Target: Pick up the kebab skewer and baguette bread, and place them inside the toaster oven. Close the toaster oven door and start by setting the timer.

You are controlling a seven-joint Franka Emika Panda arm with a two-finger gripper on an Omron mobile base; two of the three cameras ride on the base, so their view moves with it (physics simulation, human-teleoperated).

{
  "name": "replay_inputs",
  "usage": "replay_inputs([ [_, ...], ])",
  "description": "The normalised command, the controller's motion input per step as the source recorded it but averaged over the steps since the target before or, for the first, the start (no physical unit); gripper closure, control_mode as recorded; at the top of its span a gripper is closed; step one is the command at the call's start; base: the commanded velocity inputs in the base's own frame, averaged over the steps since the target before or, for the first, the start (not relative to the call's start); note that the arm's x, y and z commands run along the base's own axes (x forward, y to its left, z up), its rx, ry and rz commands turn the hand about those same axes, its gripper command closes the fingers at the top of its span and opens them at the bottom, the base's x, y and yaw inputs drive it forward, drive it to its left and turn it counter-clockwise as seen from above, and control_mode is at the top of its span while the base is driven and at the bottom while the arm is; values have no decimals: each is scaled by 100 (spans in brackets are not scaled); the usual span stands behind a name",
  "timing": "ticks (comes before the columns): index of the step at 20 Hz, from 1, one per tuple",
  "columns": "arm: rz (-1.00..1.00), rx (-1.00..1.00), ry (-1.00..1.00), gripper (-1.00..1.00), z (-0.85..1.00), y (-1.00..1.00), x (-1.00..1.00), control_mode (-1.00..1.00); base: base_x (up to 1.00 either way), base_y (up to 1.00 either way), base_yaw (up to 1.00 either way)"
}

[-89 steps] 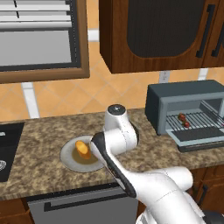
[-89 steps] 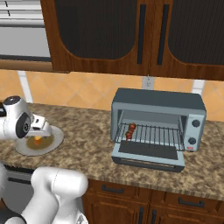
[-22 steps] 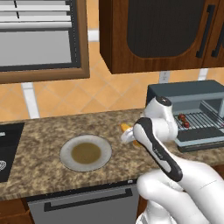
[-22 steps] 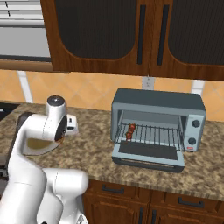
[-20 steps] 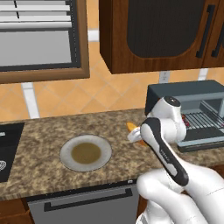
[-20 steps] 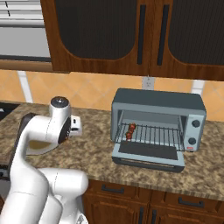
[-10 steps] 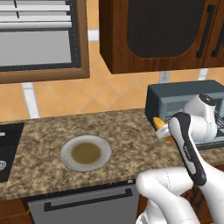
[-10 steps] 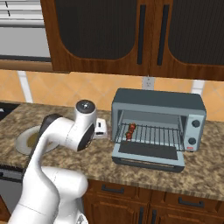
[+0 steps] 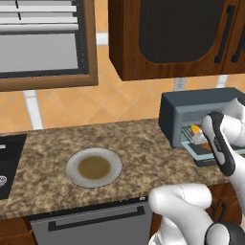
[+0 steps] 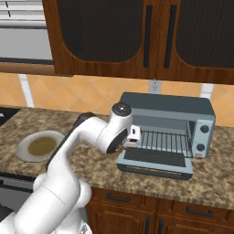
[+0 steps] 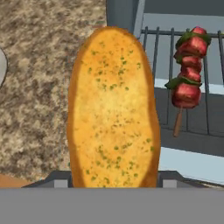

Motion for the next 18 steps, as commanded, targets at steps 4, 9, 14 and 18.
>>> replay_inputs([
  [4,-7,0,11,100,11,-100,50,-100,0,0,0],
  [9,-2,0,3,100,-6,-84,26,-100,0,0,0],
  [14,-1,0,2,100,-15,-56,45,-100,0,0,0],
  [18,0,0,0,100,-21,-11,33,-100,0,0,0],
])
